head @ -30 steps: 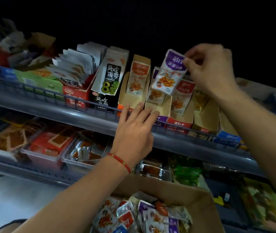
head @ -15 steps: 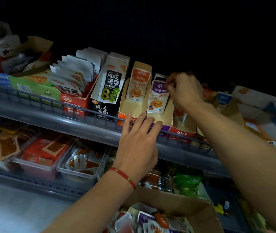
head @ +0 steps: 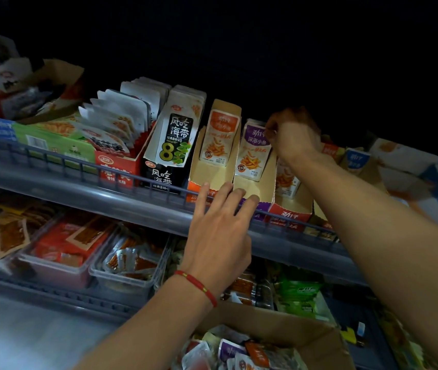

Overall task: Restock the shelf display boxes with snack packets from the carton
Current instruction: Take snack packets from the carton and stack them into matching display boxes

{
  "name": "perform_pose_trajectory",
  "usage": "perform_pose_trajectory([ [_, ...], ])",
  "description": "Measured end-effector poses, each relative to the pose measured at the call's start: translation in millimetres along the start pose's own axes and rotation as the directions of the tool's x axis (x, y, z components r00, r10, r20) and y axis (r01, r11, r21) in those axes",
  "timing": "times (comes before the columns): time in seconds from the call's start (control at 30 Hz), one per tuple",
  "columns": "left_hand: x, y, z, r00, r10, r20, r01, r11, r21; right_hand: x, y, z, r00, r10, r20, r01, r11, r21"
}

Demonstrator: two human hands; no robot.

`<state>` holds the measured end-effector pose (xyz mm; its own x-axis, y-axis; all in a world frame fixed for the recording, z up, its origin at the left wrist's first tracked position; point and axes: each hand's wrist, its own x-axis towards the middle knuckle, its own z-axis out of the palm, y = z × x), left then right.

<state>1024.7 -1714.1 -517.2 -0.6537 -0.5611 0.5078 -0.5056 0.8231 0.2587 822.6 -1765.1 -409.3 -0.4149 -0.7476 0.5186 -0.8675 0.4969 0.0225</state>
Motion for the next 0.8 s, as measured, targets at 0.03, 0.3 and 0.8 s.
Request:
perform_pose_trajectory([
  [0.03,0,0,0,1.0,0.001,0.005,-0.001,1.0,0.002,0,0,0,1.0,-0.006,0.001,0.006,1.0,-0.004],
  [0.3,-2,-1,0,0.999,0.017,-0.036,-0.017,1.0,-0.007,-4,2,-7,0.998,-0.058,-0.021,0.057,0.998,-0.007],
  [0.8,-77,5,19,0.975,0.211,0.062,-0.194,0.958,-0.209,-188,46,-45,0.936,-0.346,-0.071,0.352,0.895,0.276],
])
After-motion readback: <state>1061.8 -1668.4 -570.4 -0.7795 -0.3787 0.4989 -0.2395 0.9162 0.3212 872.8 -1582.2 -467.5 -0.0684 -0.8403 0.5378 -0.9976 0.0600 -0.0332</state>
